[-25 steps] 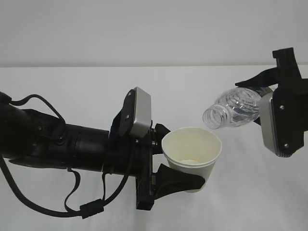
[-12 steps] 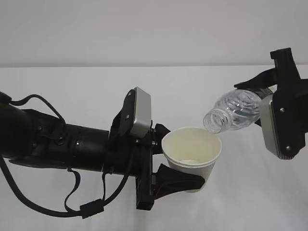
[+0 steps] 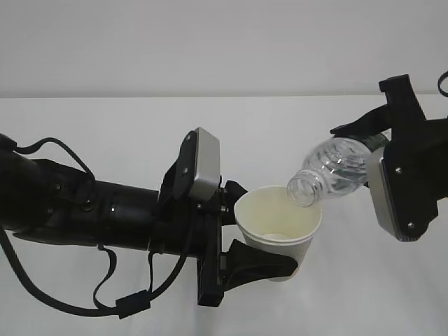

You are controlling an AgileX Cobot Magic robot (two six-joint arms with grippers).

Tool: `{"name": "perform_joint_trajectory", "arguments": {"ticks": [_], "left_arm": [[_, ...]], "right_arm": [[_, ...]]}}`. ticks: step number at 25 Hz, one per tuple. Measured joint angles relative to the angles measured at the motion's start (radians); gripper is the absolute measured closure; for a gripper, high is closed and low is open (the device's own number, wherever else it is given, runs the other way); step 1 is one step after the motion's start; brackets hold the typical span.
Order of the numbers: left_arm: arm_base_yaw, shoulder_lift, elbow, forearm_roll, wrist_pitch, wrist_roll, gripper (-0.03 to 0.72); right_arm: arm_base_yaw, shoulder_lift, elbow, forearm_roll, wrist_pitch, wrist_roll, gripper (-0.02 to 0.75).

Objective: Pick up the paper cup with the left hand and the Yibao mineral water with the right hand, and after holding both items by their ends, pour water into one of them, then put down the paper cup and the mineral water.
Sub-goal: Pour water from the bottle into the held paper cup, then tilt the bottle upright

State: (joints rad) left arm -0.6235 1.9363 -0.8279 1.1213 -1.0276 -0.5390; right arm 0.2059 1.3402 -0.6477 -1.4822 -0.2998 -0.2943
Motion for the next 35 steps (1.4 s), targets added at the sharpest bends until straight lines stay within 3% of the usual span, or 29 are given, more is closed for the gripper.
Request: {"name": "perform_joint_trajectory", "arguments": {"ticks": [35], "left_arm": [[0.0,0.0,0.0,0.002,0.007,0.0,0.206]], "right_arm": [[0.009,0.0,-0.059,-0.012,0.043,0.021,0.293]]}}
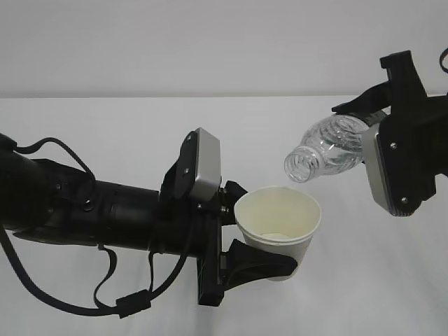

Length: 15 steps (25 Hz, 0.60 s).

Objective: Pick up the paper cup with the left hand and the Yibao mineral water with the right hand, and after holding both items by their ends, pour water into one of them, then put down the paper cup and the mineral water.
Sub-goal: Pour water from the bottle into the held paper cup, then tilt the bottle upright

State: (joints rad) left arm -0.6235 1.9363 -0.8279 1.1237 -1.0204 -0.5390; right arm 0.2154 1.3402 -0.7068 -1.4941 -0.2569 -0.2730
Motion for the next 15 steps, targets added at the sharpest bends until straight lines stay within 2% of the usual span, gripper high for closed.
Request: {"name": "perform_joint_trajectory", "arguments": {"ticks": [5,15], "left_arm": [[0.0,0.0,0.0,-0.002,0.002,0.0,0.206],[0.0,0.0,0.0,-0.013,0.002,0.0,0.209]], "right_arm": [[0.0,0.0,0.0,-0.039,0.0,0.007,0.293],[0.0,0.0,0.0,-0.047,-0.006,0.018,0.293]]}}
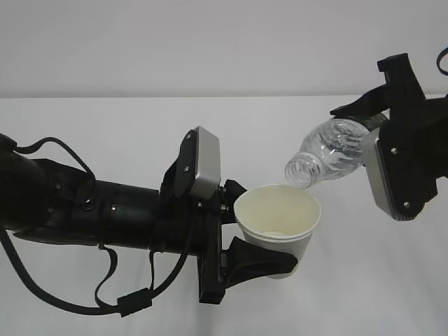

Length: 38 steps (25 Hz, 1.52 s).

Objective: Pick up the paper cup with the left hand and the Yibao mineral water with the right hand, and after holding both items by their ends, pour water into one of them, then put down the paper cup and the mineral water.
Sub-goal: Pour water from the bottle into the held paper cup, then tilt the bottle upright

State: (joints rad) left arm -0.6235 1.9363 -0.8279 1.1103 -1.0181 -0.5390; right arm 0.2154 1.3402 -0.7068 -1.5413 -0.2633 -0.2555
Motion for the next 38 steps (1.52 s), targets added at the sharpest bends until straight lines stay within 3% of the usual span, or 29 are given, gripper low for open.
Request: {"name": "perform_joint_trajectory", "arguments": {"ticks": [38], "left_arm": [[0.0,0.0,0.0,-0.003,0.044,0.011,0.211]], "right_arm": [[0.006,-0.023,0.0,-0.083,-0.002,0.017,0.293]]}}
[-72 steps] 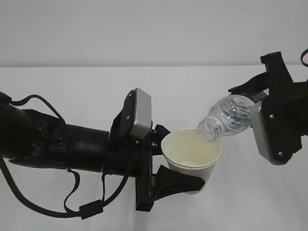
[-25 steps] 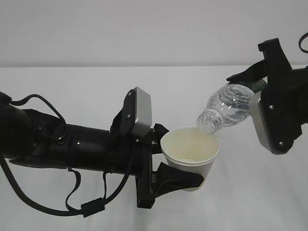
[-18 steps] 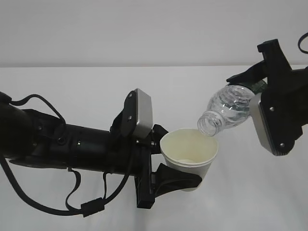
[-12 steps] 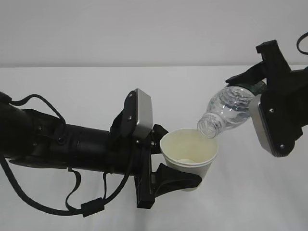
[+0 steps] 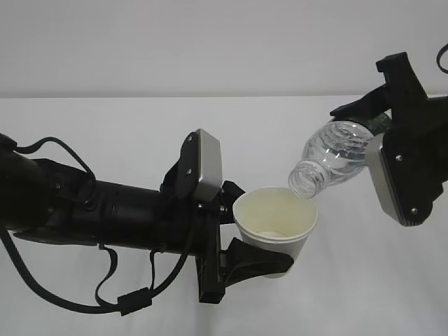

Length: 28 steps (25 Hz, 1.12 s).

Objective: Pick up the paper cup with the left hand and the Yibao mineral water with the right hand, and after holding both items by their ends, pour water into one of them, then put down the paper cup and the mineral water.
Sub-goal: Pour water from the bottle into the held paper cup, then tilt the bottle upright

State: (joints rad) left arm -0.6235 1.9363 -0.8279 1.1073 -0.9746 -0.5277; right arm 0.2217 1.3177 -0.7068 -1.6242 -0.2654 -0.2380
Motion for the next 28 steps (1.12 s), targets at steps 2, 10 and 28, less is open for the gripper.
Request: {"name": "perform_joint_trajectory", "arguments": {"ticks": [2,10,28], "left_arm": [[0.0,0.0,0.0,0.0,0.0,0.0,0.211],[0.0,0.0,0.0,0.0,0.0,0.0,0.212],[0.0,0.0,0.0,0.006,-0.002,0.0,0.212]], "right_arm": [[0.0,0.0,0.0,-0.001,0.0,0.0,0.293],[0.0,-0.035,0.0,-0.002,0.0,0.008,0.293],[0.0,-0.035,-0.005,-0.044,0.0,0.018,0.293]]}}
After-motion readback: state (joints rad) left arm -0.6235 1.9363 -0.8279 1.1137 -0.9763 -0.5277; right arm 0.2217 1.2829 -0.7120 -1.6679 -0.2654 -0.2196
